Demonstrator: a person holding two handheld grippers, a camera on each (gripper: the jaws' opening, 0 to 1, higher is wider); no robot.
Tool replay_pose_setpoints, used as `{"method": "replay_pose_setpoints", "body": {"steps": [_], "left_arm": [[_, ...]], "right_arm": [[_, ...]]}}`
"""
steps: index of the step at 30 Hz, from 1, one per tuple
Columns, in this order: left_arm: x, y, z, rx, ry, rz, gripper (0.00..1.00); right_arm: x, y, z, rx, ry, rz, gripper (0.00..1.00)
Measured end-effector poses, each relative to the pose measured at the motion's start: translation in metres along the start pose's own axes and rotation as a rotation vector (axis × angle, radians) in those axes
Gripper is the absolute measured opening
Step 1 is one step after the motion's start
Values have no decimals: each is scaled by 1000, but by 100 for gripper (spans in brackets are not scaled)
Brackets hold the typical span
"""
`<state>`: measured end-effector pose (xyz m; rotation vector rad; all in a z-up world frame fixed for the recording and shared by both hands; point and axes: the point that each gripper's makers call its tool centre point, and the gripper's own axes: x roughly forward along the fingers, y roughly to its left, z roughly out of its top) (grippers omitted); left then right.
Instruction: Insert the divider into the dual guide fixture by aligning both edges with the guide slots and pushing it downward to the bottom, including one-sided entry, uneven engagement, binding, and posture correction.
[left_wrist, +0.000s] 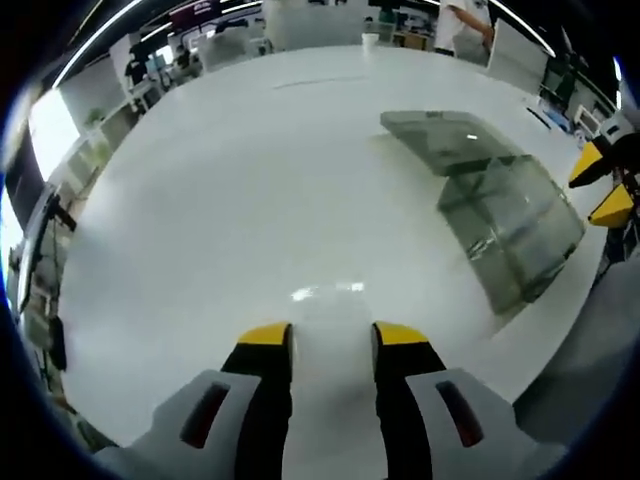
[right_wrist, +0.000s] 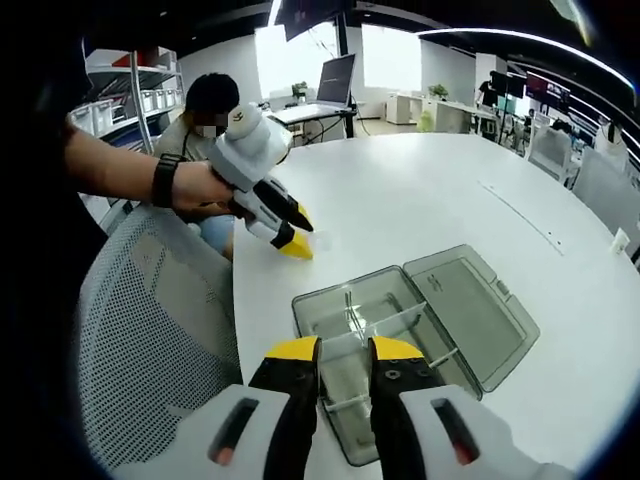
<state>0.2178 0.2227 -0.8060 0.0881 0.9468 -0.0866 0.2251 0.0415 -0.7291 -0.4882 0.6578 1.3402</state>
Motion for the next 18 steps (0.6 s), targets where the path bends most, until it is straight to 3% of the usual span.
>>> {"method": "replay_pose_setpoints", "body": {"steps": [8,18], "left_arm": [[-12,-16,6,40,-40,-26,30],[-34,-35,30,90,-155,-45,30]], "right_arm": [[2,3,11,37,-48,28,17],[2,2,24,77,-105,31,18]]}}
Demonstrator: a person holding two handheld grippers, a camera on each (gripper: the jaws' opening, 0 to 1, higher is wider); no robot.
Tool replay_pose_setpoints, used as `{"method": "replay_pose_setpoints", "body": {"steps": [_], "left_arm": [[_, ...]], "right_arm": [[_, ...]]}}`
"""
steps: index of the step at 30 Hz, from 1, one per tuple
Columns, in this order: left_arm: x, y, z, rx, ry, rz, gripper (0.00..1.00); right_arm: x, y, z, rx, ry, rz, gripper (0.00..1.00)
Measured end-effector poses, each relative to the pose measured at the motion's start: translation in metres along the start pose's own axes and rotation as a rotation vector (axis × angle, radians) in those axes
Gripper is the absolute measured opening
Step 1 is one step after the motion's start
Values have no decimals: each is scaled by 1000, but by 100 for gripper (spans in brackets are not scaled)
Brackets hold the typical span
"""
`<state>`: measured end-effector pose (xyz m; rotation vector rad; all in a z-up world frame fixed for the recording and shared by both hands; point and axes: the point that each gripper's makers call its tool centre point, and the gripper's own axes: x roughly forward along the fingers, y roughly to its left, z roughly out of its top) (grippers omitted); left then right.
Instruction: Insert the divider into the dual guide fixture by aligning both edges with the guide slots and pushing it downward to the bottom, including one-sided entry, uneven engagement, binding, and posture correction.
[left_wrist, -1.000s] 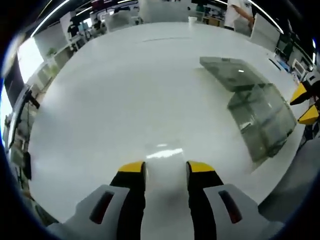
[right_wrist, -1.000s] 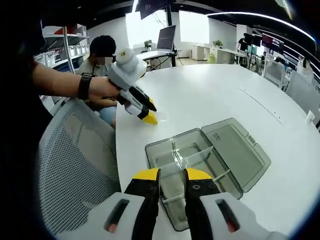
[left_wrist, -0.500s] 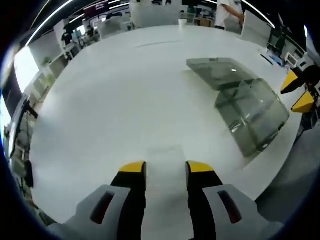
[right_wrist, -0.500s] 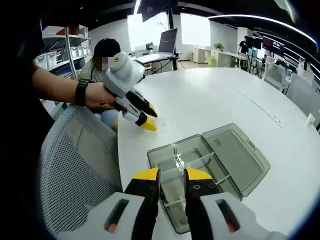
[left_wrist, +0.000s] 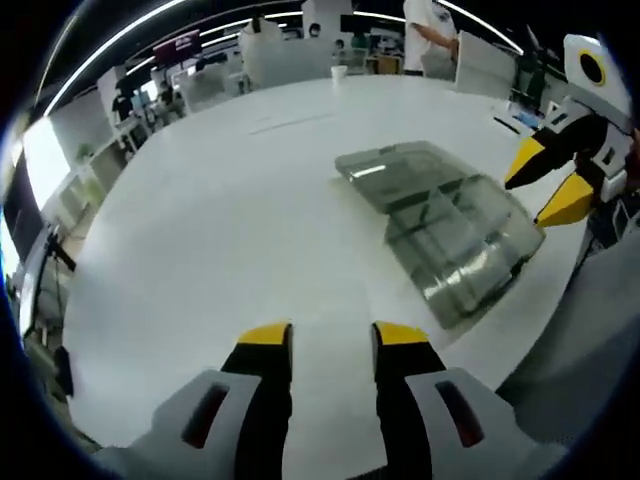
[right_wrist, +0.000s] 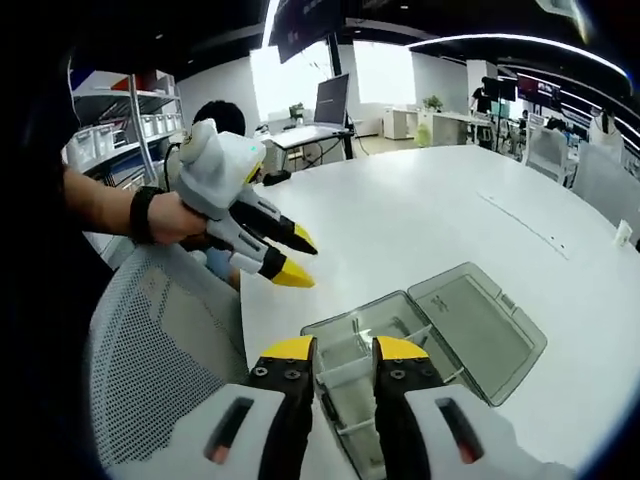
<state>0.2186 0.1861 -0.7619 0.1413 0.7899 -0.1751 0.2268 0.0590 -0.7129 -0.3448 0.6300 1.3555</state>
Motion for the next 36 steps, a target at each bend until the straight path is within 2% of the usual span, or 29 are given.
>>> {"method": "replay_pose_setpoints", "body": {"steps": [12,20,24,28,36], "left_arm": [[-16,-23,28,82,-123,-34,30],[-27,-41,30,139,-150,-66,30],[-35,-52,36,179,-179,-66,30],[-40,-58,38,197,-191,-57,30],[-47,-67,50,222,-246,-66,30]], "right_arm": [[3,6,15,11,-45,28,16],[1,15,16,26,-50,38,15],[1,23,18,34,-58,83,15],[2,23,19,16,-55,83,14],[0,16,31,85,-112,87,13]]}}
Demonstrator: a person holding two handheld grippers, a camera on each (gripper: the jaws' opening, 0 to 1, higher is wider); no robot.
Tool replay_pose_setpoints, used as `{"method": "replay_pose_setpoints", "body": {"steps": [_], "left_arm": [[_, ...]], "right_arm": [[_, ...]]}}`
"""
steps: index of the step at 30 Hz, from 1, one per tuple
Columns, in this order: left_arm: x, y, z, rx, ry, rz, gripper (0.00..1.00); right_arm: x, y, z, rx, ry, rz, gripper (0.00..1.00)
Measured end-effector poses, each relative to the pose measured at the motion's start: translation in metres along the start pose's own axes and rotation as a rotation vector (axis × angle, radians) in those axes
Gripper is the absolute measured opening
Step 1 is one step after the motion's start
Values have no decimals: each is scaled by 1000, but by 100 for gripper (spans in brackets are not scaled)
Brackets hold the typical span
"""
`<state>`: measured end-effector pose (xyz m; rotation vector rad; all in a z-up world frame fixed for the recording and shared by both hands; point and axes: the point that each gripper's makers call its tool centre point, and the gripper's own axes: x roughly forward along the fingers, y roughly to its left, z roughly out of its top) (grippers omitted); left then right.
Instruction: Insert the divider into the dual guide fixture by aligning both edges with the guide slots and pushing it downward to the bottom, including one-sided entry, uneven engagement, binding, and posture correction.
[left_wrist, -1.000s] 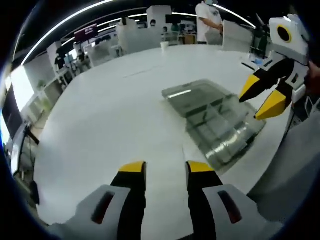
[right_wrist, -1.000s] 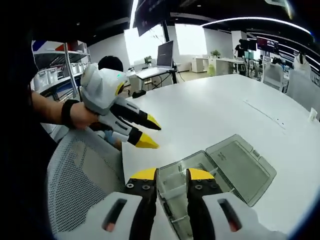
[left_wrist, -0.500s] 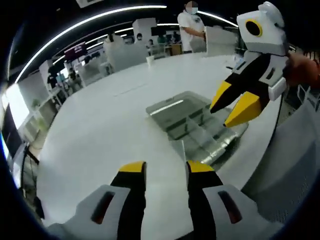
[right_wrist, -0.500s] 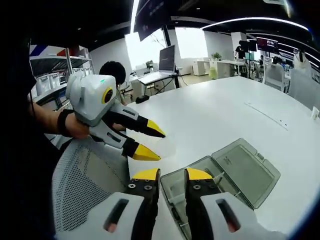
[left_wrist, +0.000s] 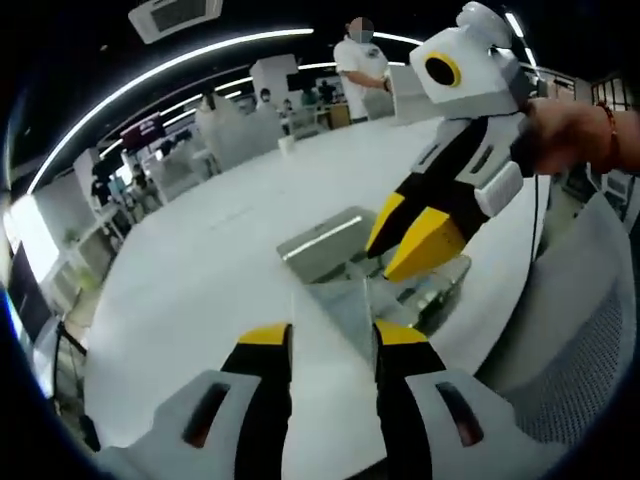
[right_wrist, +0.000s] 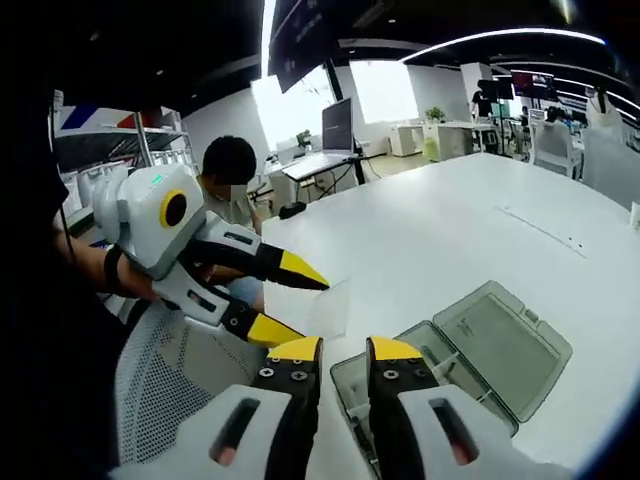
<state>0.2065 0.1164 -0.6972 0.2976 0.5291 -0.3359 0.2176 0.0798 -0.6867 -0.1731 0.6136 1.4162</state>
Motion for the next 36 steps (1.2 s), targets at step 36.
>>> {"method": "replay_pose_setpoints", "body": {"steps": [36], "left_arm": [[-12,-23,18,99,-105,-28,30]], "right_arm": [[-1,13,12,130,-59,68,8]]}}
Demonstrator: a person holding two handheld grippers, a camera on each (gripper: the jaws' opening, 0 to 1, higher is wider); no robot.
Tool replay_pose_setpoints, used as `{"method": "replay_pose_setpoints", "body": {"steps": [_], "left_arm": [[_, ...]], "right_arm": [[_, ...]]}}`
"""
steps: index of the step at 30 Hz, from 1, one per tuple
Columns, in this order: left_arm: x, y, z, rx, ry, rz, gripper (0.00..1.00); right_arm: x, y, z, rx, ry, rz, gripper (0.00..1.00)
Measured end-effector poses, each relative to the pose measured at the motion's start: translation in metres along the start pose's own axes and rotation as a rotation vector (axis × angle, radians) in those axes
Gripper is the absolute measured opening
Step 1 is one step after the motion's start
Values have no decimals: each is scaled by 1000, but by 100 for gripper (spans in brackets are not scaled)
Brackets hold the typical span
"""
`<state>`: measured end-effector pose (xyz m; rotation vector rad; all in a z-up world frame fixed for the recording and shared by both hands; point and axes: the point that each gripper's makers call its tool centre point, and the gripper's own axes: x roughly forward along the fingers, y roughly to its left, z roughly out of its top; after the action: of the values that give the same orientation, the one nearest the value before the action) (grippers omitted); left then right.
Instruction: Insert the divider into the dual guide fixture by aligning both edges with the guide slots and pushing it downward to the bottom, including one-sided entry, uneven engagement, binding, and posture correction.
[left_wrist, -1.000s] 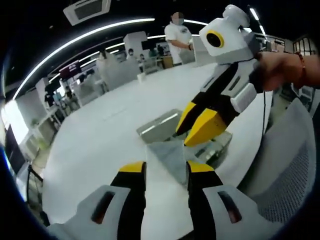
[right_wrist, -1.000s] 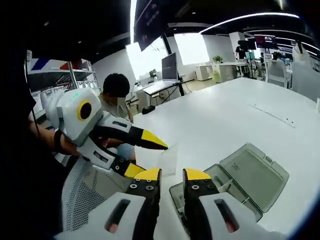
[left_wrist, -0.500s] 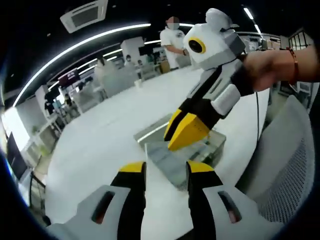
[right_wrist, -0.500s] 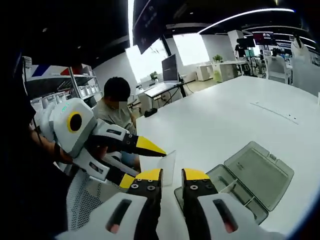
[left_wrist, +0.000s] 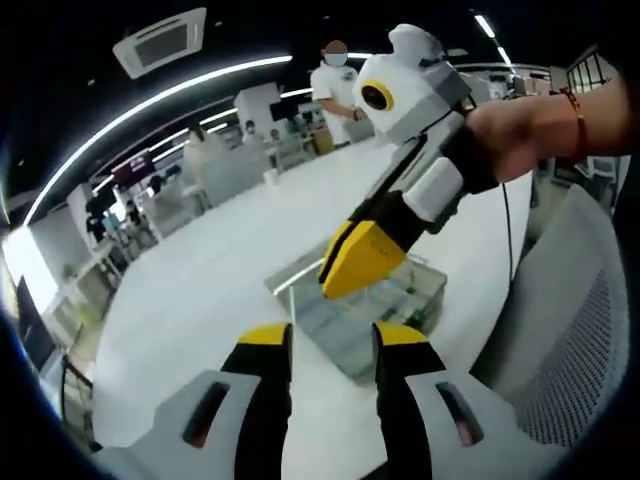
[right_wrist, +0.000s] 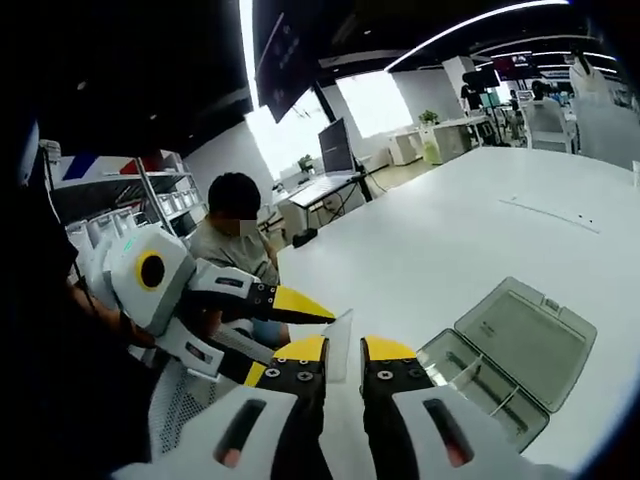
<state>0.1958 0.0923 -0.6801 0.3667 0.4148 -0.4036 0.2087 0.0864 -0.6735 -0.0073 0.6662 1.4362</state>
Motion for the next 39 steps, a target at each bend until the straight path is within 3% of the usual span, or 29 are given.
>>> {"method": "replay_pose_setpoints", "body": {"steps": [7,9,11,12,14,15,17,26,32,35,39], "left_arm": [[2,-2,2,13,-6,-7,30],[2,-4,3,14,-11,-16,29],[1,-2,3,30,-10,-12,14],[1,-2,4,30,-19,-18,18],[2,-3,7,-4,-44,-23,39],[3,1,0,21,5,-3,39],[4,0,0,26,0,-11,35],[12,-2,4,-8,3,-3,41],[15,-1,4,-13,11,7,35],[12,1,7,32,0,23,34],[13,-1,4,76,23,25,34]], "right_arm": [[0,-2,-5,2,19,-11,6],[0,-1,-6,9,18,2,0],[-1,-2,-2,16,-12,-1,0],[-2,-1,1,7,-27,10,0],[-3,0,1,16,-20,10,0],[-3,-5,1,4,-23,-16,0],[-4,-6,1,18,-22,-12,0],[-2,6,4,50,-36,19,0],[-2,15,4,65,-23,42,0],[-3,14,6,83,-20,44,0],[-1,15,2,70,40,53,0]]}}
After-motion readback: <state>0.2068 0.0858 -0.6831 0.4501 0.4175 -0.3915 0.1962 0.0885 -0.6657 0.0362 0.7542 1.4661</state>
